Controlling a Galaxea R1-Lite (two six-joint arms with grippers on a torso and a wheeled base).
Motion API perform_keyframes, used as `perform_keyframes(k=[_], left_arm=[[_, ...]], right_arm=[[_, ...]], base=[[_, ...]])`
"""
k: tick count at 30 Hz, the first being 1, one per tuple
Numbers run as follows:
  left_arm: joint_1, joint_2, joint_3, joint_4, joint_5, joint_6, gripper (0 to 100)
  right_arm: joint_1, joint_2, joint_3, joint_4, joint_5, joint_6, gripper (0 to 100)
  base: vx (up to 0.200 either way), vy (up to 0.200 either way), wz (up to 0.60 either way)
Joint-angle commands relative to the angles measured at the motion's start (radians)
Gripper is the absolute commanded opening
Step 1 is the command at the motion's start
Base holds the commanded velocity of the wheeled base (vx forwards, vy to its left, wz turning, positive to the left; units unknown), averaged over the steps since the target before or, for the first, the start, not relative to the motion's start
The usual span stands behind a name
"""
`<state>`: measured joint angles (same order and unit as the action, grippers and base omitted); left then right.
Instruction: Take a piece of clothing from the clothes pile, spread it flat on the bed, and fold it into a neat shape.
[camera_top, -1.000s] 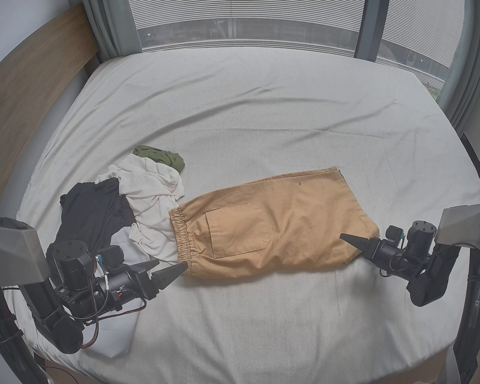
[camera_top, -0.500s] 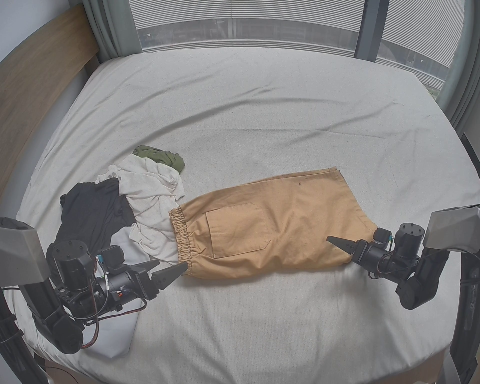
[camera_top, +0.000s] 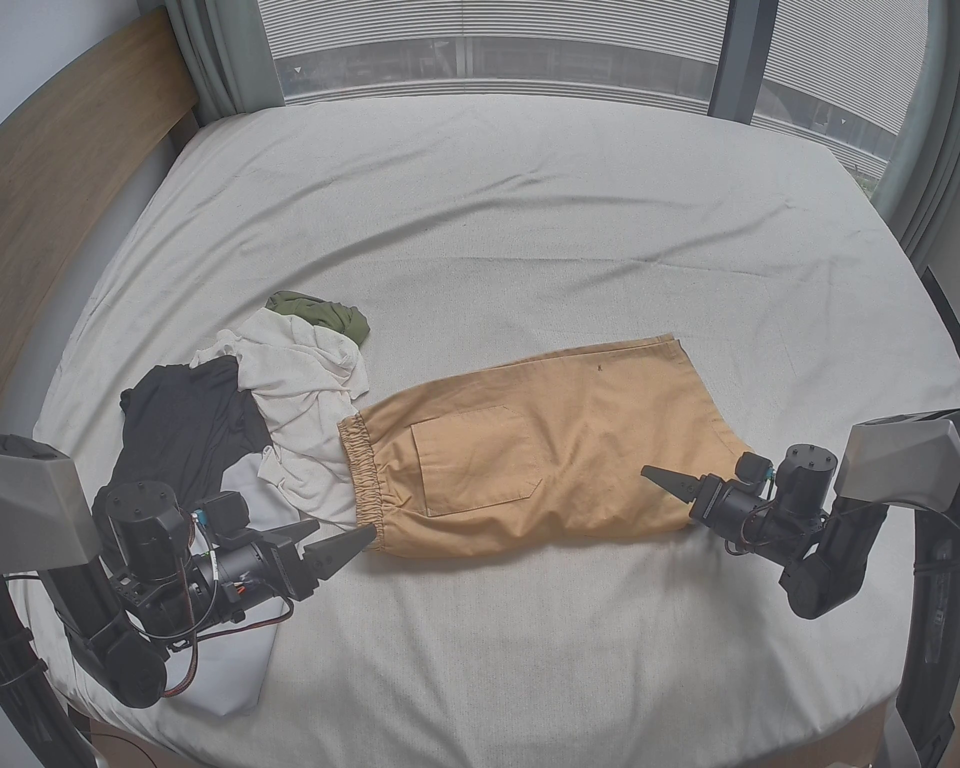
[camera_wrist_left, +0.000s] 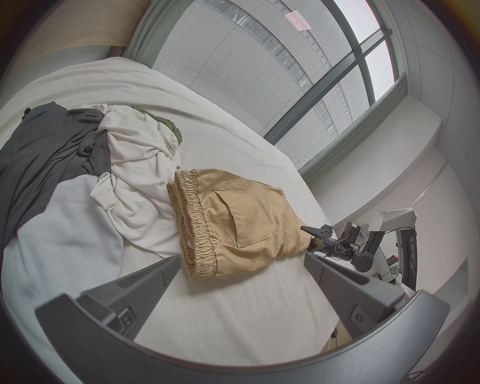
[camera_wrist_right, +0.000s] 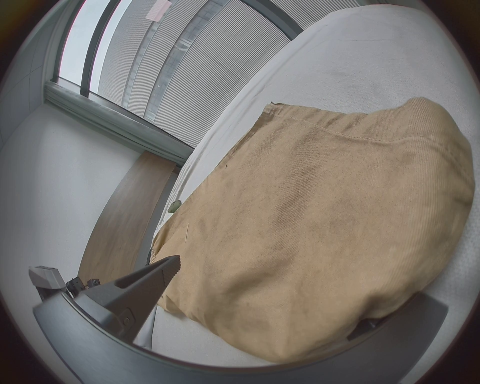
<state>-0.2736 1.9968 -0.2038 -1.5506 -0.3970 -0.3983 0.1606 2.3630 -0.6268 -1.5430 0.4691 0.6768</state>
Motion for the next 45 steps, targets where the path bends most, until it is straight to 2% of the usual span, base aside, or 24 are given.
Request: perform_keyframes(k=[1,6,7,18,27,37,45], left_arm=[[-0.001,0.002,0.000,0.000,0.000,-0.001,100],[0.001,0.008,0.000,0.000,0.000,-0.001,100],[-0.001,0.008,0.000,0.000,0.000,-0.001,100],[0.001,0.011,0.000,0.000,0.001,-0.001,100],[0.001,0.027,0.003,0.000,0.001,-0.001,100],[0.001,0.036,0.006,0.000,0.003,-0.001,100],[0.001,0.040,0.007,0.001,0.003,-0.001,100]], right_arm=[[0.002,0.010,-0.011,0.000,-0.007,0.001,100],[0.002,0.015,-0.014,0.000,-0.009,0.001,100],[0.002,0.018,-0.013,0.000,-0.009,0.001,0],[0.017,0.004,0.019,0.000,-0.010,-0.008,0],[0.042,-0.039,0.111,0.001,-0.090,-0.148,0],[0.053,-0.120,0.170,0.003,-0.106,-0.161,0],[0.053,-0.145,0.279,0.003,-0.127,-0.204,0]], base=[[0.000,0.000,0.00],[0.000,0.000,0.00],[0.000,0.000,0.00],[0.000,0.000,0.00],[0.000,0.000,0.00],[0.000,0.000,0.00],[0.000,0.000,0.00]])
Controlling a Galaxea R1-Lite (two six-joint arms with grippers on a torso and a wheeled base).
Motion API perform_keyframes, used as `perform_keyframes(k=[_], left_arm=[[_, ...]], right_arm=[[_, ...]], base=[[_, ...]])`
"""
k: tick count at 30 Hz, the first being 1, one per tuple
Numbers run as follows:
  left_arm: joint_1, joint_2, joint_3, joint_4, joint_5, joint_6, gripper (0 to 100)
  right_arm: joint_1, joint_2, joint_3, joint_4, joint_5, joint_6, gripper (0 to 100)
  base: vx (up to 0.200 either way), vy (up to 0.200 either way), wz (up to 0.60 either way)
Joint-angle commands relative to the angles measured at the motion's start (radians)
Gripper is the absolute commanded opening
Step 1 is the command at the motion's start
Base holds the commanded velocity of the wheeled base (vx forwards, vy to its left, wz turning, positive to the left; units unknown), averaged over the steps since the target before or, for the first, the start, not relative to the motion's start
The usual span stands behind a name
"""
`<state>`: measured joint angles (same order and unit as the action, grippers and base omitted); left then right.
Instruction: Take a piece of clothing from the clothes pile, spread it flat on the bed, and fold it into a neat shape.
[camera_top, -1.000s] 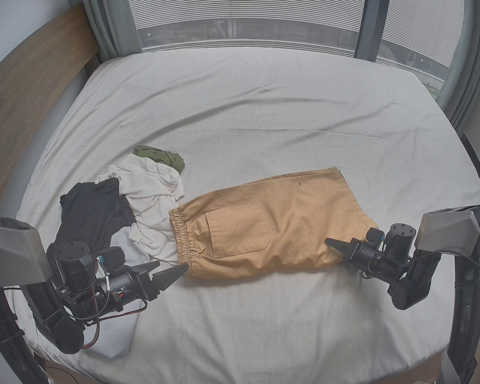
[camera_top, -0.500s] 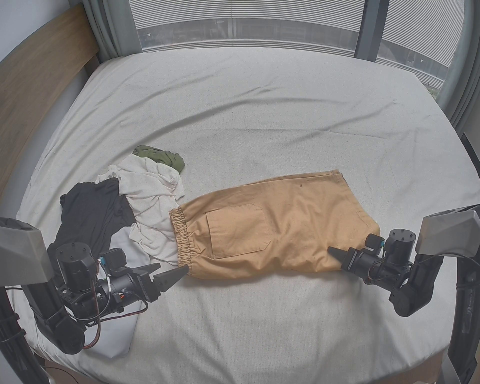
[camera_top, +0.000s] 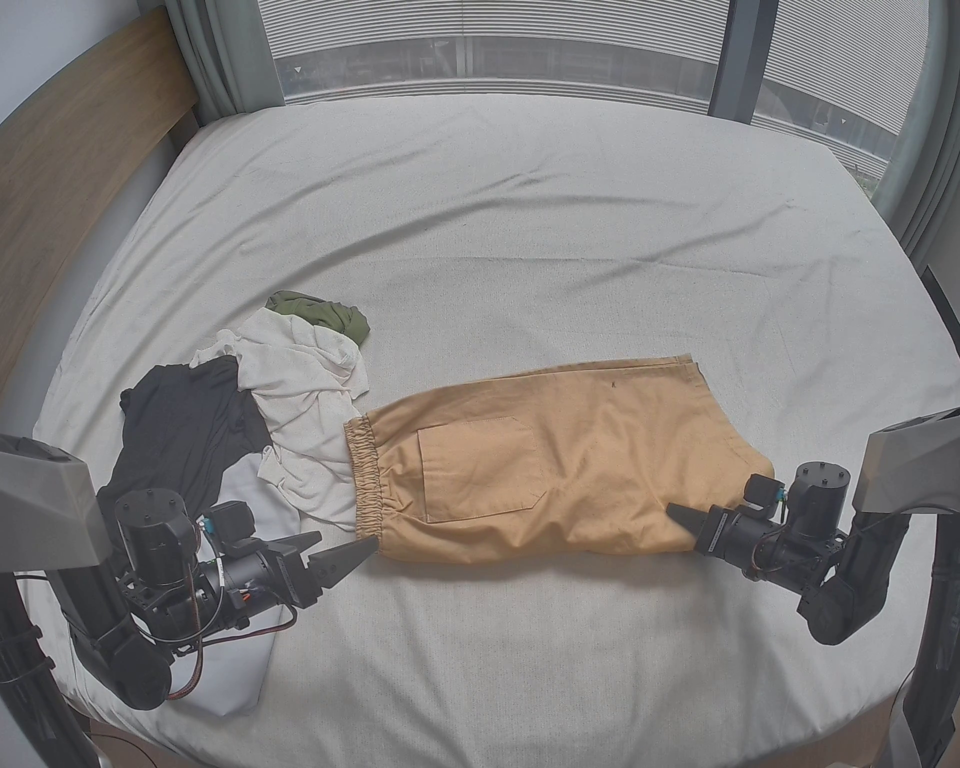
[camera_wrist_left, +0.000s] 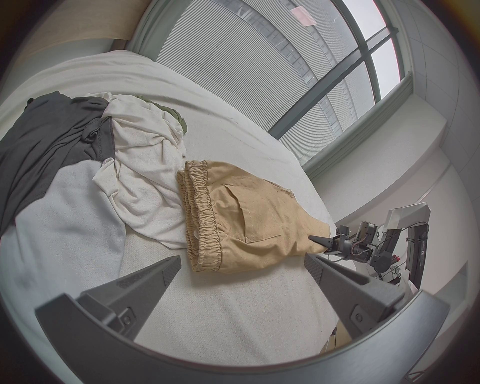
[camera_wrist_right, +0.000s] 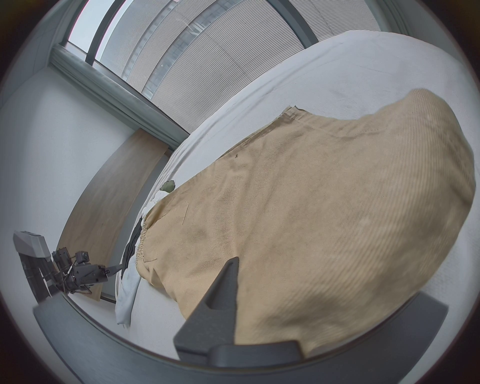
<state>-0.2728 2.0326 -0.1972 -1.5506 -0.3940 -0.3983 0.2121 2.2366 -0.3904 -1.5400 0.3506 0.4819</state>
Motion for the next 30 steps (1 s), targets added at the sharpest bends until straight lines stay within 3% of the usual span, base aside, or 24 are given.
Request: perform_keyframes(k=[1,12,30], left_arm=[[0.000,0.005,0.002,0.001,0.000,-0.001,100],[0.000,0.011,0.002,0.000,0.000,-0.001,100],[-0.002,0.017,0.002,0.000,0.000,-0.001,100]], right_arm=[[0.003,-0.020,0.053,0.000,-0.021,-0.011,0],[0.016,-0.035,0.177,0.000,-0.059,-0.043,0],[0.004,-0.094,0.381,0.000,-0.062,-0.115,0]], base=[[0.000,0.000,0.00],[0.000,0.000,0.00],[0.000,0.000,0.00]])
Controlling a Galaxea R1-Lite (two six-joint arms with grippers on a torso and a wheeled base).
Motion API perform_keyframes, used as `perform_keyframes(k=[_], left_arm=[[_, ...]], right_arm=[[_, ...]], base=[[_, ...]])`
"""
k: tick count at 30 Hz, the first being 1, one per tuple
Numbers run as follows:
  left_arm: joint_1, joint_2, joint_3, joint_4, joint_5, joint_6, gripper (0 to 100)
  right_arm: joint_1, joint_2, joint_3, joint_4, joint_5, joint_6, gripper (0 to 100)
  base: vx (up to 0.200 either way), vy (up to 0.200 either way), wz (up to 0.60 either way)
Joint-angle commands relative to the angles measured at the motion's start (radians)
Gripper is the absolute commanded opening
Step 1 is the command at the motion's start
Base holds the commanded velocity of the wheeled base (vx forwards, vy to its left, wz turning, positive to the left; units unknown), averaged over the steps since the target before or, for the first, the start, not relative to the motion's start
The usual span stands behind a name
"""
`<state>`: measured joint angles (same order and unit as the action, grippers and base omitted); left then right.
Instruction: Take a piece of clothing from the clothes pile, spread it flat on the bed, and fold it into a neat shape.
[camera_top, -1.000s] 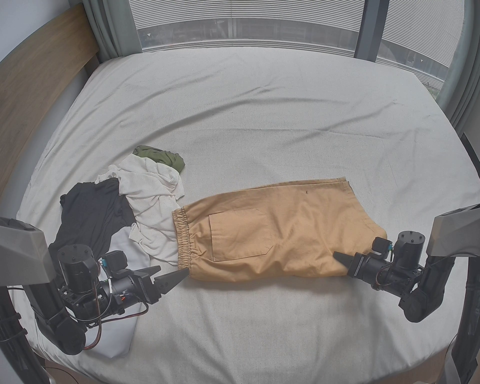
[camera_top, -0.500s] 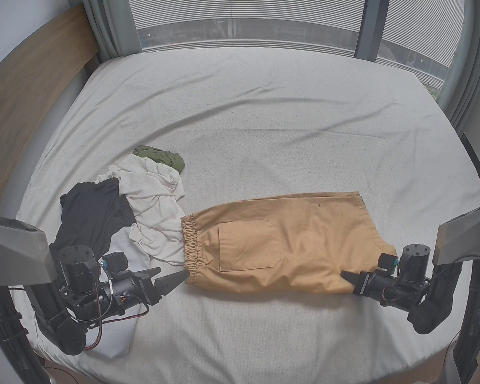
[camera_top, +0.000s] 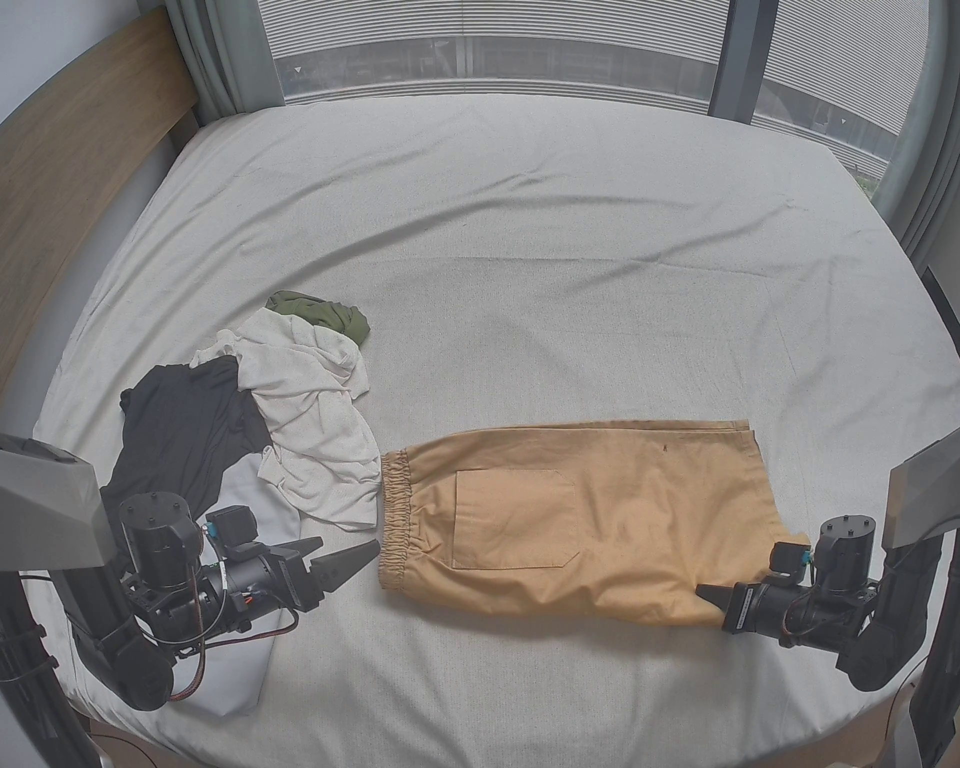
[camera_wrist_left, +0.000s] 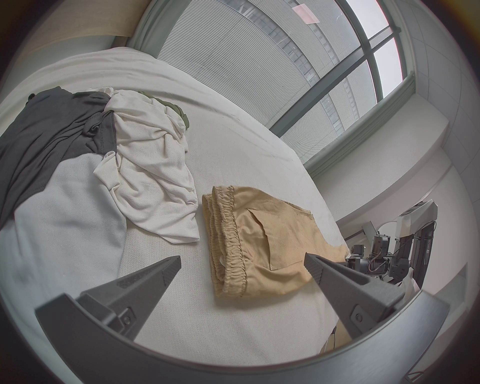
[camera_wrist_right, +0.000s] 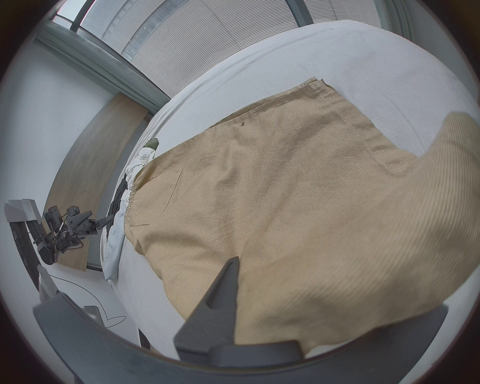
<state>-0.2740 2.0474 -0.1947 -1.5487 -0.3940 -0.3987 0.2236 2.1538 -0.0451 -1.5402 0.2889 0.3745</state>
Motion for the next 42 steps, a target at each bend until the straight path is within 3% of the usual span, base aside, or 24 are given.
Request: perform_keyframes(k=[1,26,27,30,32,34,40,42], left_arm=[[-0.001,0.002,0.001,-0.001,0.000,0.000,100],[-0.001,0.002,0.000,-0.002,0.000,0.000,100],[-0.001,0.000,0.000,-0.002,0.000,0.000,100],[-0.001,0.000,-0.002,-0.002,0.000,0.000,100],[-0.001,0.000,-0.003,-0.002,-0.002,0.000,100],[-0.001,0.000,-0.003,-0.001,0.000,0.000,100],[-0.001,-0.003,-0.003,-0.001,0.000,0.000,100],[-0.001,-0.001,-0.003,-0.002,0.000,0.000,100]], right_arm=[[-0.010,-0.008,0.045,0.002,-0.002,-0.008,0],[-0.017,-0.005,0.045,0.098,-0.025,-0.042,0],[-0.017,-0.005,0.045,0.097,-0.025,-0.048,100],[-0.015,-0.005,0.045,0.089,-0.034,-0.045,100],[-0.018,-0.012,0.045,0.095,-0.090,-0.042,100],[-0.023,-0.017,0.045,0.095,-0.102,-0.040,100],[-0.110,-0.083,0.045,0.086,-0.105,-0.037,100],[-0.173,-0.115,0.045,0.084,-0.105,-0.042,100]], base=[[0.000,0.000,0.00],[0.000,0.000,0.00],[0.000,0.000,0.00],[0.000,0.000,0.00],[0.000,0.000,0.00],[0.000,0.000,0.00],[0.000,0.000,0.00],[0.000,0.000,0.00]])
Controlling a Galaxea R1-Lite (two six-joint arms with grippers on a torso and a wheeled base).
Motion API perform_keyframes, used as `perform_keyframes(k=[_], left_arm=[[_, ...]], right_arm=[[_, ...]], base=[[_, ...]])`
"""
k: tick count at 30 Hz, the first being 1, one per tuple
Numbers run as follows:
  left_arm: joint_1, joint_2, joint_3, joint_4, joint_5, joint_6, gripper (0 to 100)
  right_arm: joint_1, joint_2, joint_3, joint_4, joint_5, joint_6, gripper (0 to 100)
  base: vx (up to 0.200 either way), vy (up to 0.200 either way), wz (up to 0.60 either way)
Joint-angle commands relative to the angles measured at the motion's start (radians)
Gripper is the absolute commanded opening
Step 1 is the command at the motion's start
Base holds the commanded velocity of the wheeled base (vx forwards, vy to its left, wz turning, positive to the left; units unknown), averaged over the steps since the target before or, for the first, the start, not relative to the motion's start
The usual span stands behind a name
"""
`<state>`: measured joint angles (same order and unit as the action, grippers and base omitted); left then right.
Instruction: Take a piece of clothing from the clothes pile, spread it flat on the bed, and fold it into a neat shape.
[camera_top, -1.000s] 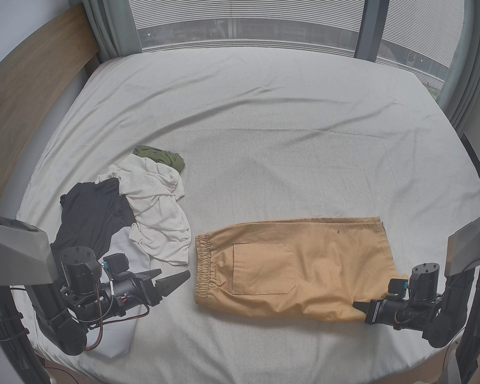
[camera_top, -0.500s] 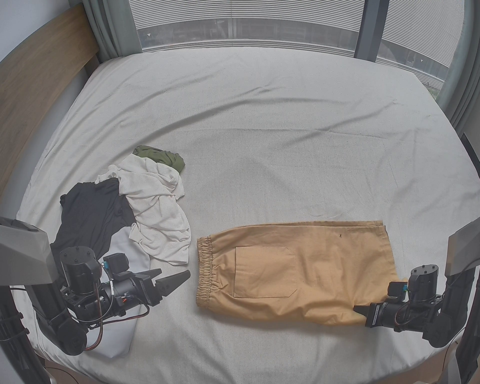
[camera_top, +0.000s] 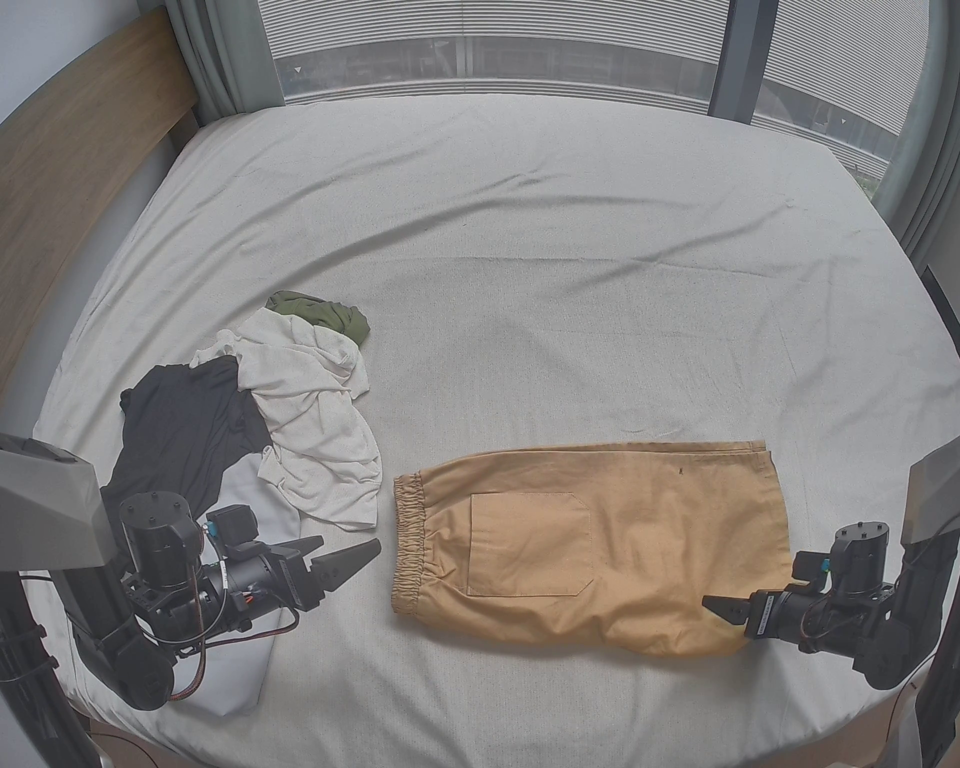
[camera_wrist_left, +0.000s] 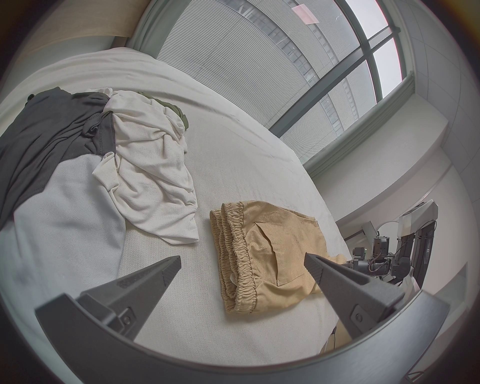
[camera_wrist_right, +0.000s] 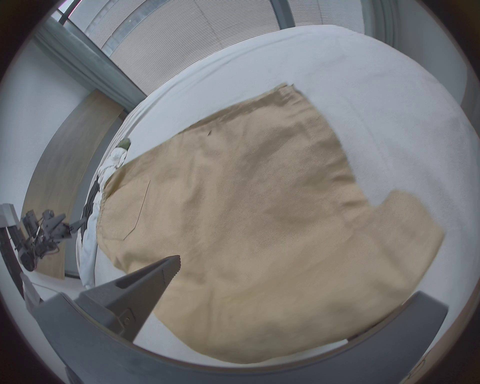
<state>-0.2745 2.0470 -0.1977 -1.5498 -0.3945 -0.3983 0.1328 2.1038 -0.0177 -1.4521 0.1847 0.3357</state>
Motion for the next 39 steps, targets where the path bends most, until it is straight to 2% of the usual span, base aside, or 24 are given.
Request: perform_keyframes(k=[1,4,5,6,8,13,19,30,39], left_arm=[[0.000,-0.001,0.000,-0.001,0.000,0.001,100],[0.000,-0.002,-0.002,-0.001,0.000,0.001,100],[0.000,-0.004,0.000,-0.001,0.000,0.001,100],[0.000,-0.004,0.000,-0.001,0.000,0.001,100],[0.000,-0.004,0.000,-0.001,0.000,0.001,100],[-0.002,-0.004,0.000,-0.001,0.000,0.001,100],[-0.002,-0.005,0.000,0.000,0.000,0.001,100],[-0.009,0.009,0.004,0.000,-0.001,-0.008,100],[-0.023,0.045,0.006,-0.001,-0.003,-0.014,100]], right_arm=[[-0.111,-0.076,0.018,-0.004,-0.001,-0.006,100],[-0.180,-0.090,0.018,-0.010,-0.001,-0.014,100],[-0.239,-0.102,0.018,-0.014,0.001,-0.023,100],[-0.248,-0.104,0.018,-0.016,0.001,-0.024,100],[-0.315,-0.120,0.015,-0.030,0.006,-0.034,100],[-0.381,-0.145,-0.019,-0.076,0.039,-0.035,100],[-0.369,-0.199,-0.084,-0.080,0.082,-0.029,100],[-0.211,-0.206,-0.292,-0.076,0.087,-0.026,100],[-0.130,-0.206,-0.306,-0.082,0.113,-0.021,100]], base=[[0.000,0.000,0.00],[0.000,0.000,0.00],[0.000,0.000,0.00],[0.000,0.000,0.00],[0.000,0.000,0.00],[0.000,0.000,0.00],[0.000,0.000,0.00],[0.000,0.000,0.00],[0.000,0.000,0.00]])
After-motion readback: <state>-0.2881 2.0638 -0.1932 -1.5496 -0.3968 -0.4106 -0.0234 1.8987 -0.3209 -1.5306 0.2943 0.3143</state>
